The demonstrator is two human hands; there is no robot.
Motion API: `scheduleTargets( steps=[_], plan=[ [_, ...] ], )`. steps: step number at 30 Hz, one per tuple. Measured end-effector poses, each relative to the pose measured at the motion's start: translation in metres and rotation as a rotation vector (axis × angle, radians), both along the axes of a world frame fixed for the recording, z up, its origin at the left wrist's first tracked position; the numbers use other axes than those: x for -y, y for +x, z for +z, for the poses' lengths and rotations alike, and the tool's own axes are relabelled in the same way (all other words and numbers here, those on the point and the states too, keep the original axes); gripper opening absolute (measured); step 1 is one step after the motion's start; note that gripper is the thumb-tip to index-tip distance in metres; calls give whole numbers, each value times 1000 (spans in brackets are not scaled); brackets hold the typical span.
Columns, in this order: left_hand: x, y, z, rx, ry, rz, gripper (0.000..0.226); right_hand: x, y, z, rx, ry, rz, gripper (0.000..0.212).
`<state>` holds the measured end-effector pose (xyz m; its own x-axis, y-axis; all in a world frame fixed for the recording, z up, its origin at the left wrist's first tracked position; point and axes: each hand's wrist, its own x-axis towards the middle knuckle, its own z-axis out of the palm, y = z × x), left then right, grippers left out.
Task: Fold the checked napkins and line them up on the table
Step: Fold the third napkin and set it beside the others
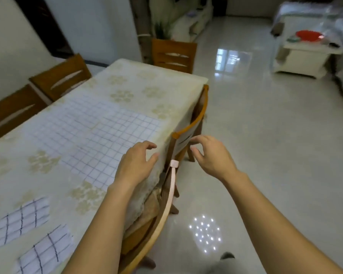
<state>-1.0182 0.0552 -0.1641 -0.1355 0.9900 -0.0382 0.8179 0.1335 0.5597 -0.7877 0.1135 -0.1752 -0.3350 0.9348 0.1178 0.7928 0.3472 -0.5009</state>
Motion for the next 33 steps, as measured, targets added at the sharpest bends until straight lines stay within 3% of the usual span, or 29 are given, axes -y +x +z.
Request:
scheduleTargets(
  steps=[7,14,25,33],
  plan=[
    [-51,70,42,-65,12,213,33,-108,62,38,-100,45,200,32],
    [-140,125,32,-72,0,269,30,-196,104,25,-98,74,280,31],
    [-438,229,21,38,43,97,27,-441,220,49,46,57,84,31],
    [-588,247,37,-29,55,112,32,-589,232,42,-19,29,100,32]
  ],
)
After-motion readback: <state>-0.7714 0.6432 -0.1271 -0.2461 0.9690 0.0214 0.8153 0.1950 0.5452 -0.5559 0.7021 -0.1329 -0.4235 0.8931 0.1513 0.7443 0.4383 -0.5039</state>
